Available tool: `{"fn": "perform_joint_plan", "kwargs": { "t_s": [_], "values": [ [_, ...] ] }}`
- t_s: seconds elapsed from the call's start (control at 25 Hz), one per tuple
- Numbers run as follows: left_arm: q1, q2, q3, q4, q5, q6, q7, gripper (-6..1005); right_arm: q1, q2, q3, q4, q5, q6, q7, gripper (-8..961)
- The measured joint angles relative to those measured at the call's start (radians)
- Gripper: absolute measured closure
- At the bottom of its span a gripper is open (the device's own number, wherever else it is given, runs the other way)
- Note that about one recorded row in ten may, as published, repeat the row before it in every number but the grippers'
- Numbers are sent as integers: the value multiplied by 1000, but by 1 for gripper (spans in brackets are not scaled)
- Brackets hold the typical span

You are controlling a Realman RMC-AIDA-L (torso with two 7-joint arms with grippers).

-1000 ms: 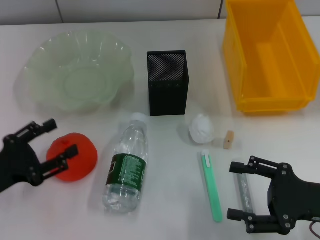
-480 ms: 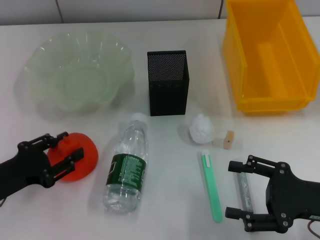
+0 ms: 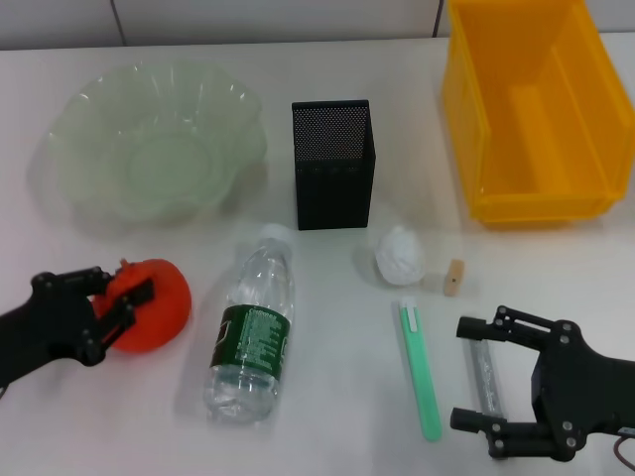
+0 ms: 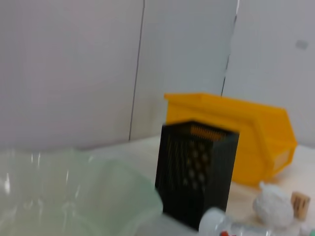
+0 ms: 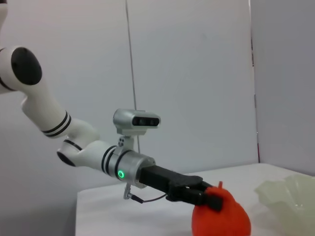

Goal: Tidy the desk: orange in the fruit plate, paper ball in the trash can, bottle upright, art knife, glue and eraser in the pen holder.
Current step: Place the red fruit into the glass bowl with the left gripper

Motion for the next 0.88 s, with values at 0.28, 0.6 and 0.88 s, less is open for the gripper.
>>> {"fn": "perform_joint_plan", "kwargs": {
  "t_s": [0.28, 0.6, 0.88],
  "values": [
    [-13, -2, -9, 54, -129, 164, 1, 818, -3, 8, 122, -9, 1, -96, 0, 125],
    [-154, -4, -9, 3, -288, -28, -23, 851, -11, 11, 172, -26, 0, -122, 0, 126],
    [-284, -5, -3, -86, -292, -254, 14, 894, -7, 12, 171, -26, -5, -124, 13, 126]
  ]
}}
